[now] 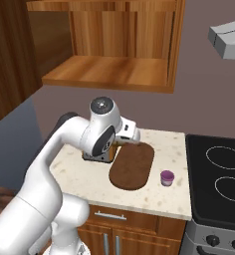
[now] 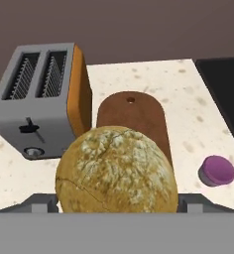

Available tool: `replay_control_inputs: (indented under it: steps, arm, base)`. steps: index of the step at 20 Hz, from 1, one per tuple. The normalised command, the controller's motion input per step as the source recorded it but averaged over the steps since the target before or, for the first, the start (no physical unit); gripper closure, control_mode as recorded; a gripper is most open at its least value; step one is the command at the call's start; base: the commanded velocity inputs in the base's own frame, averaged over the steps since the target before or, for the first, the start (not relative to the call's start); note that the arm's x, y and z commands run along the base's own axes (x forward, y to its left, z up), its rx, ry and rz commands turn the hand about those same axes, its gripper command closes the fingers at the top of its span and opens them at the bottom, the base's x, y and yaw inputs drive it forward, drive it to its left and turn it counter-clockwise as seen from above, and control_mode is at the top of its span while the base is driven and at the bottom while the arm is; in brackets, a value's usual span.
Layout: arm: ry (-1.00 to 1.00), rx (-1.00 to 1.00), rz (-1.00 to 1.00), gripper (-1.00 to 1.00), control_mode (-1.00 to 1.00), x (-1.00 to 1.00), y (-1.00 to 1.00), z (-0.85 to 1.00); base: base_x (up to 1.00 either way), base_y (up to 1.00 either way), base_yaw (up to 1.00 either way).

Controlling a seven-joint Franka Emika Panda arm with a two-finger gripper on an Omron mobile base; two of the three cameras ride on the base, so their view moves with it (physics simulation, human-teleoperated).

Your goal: Pick the bread, place it on the cutting board, pick the jam, place it on the counter, and close the cabinet.

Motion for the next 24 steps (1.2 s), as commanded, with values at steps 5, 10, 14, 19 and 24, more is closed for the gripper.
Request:
replay_control_inputs:
  steps: [5, 10, 14, 19, 24]
  arm:
    - [0.00, 0.00, -0.05, 1.00, -1.00, 0.17, -0.01, -0.46]
    - [0.00, 0.00, -0.05, 1.00, -1.00, 0.22, 0.00, -0.40]
    - [0.00, 0.00, -0.04, 1.00, -1.00, 0.25, 0.00, -0.37]
    - [0.00, 0.00, -0.02, 1.00, -1.00, 0.21, -0.10, -0.30]
    - [0.00, 0.00, 0.00, 1.00, -1.00, 0.06, -0.17, -0.28]
  base:
    - [0.00, 0.00, 0.00]
    - [0.00, 0.00, 0.00]
    - [0.00, 0.00, 0.00]
    - [0.00, 0.00, 0.00]
    - [0.00, 0.00, 0.00]
